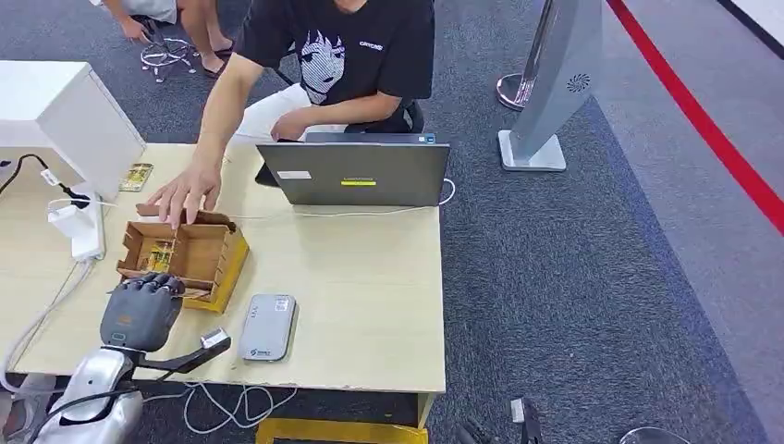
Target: Pass the card to the sensor for recognition and then transmit it.
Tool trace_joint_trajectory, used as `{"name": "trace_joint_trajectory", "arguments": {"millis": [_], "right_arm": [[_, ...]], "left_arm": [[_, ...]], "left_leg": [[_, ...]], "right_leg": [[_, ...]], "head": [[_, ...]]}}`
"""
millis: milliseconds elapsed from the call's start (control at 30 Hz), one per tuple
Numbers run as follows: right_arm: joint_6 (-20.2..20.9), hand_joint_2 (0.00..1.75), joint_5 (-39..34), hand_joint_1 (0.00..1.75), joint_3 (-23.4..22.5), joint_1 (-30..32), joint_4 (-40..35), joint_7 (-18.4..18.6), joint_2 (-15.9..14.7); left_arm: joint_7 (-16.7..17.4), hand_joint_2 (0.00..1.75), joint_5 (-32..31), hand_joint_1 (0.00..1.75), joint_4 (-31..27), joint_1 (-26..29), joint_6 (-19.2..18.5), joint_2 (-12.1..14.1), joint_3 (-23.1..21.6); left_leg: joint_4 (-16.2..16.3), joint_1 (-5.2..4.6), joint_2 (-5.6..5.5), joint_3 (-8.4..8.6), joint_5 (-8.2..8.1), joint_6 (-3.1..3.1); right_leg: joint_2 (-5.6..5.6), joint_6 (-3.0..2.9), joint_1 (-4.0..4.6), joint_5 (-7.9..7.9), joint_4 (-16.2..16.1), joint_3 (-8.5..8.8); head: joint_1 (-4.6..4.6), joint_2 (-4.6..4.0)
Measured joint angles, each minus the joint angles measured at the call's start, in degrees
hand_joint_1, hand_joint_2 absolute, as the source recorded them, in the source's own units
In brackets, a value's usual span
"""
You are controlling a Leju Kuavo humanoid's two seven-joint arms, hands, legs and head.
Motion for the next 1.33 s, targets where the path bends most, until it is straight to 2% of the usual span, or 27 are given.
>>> {"name": "trace_joint_trajectory", "arguments": {"millis": [233, 467, 667, 1133, 1167, 1200, 1333], "right_arm": [[0.0, 1.75, 0.1, 0.0, 0.0, -0.1, 0.0, 0.1, 0.2], [-0.1, 1.75, 0.2, 0.0, 0.0, -0.1, 0.0, 0.2, 0.2], [-0.1, 1.75, 0.2, 0.0, 0.0, -0.1, 0.0, 0.2, 0.2], [0.0, 1.75, 0.1, 0.0, 0.0, -0.1, 0.0, 0.3, 0.2], [0.0, 1.75, 0.1, 0.0, 0.0, -0.1, 0.0, 0.3, 0.2], [0.0, 1.75, 0.1, 0.0, 0.0, -0.1, 0.0, 0.3, 0.2], [0.0, 1.75, 0.1, 0.0, 0.0, -0.1, 0.0, 0.3, 0.2]], "left_arm": [[-0.2, 1.75, 0.2, 1.75, -4.6, -0.5, 1.4, -1.6, 0.0], [-0.7, 1.75, 2.9, 1.75, -13.3, -3.2, -1.5, -3.3, 0.1], [-1.4, 1.75, 4.0, 1.75, -18.2, -4.4, -2.9, -4.6, 0.1], [-1.4, 1.75, 3.7, 1.75, -21.4, -5.5, -3.8, -5.9, 0.1], [-1.4, 1.75, 3.6, 0.33, -21.5, -5.5, -3.9, -6.0, 0.1], [-1.3, 1.75, 3.5, 0.0, -21.6, -5.5, -3.9, -6.1, 0.1], [-1.2, 1.75, 3.0, 0.0, -21.6, -5.5, -4.1, -6.1, 0.1]], "left_leg": [[0.0, 0.0, 0.0, 0.01, 0.01, 0.01], [0.0, 0.0, 0.0, 0.01, 0.02, 0.0], [0.0, 0.0, 0.0, 0.01, 0.01, 0.0], [0.0, 0.0, 0.01, 0.01, 0.01, 0.0], [0.0, 0.0, 0.01, 0.01, 0.01, 0.01], [0.0, 0.0, 0.01, 0.0, 0.01, 0.01], [0.0, 0.0, 0.01, 0.0, 0.01, 0.01]], "right_leg": [[-0.01, 0.0, 0.0, 0.01, 0.0, 0.0], [0.0, 0.01, 0.0, 0.04, 0.0, 0.01], [0.0, 0.01, 0.0, 0.04, 0.0, 0.0], [0.02, 0.01, 0.0, 0.04, 0.0, 0.0], [0.02, 0.01, 0.0, 0.04, 0.0, 0.0], [0.02, 0.01, 0.0, 0.04, 0.0, -0.01], [0.01, 0.01, 0.0, 0.03, 0.0, -0.01]], "head": [[0.0, 0.0], [0.0, 0.0], [0.0, -0.02], [0.0, 0.0], [0.0, 0.0], [0.0, 0.0], [0.0, 0.0]]}}
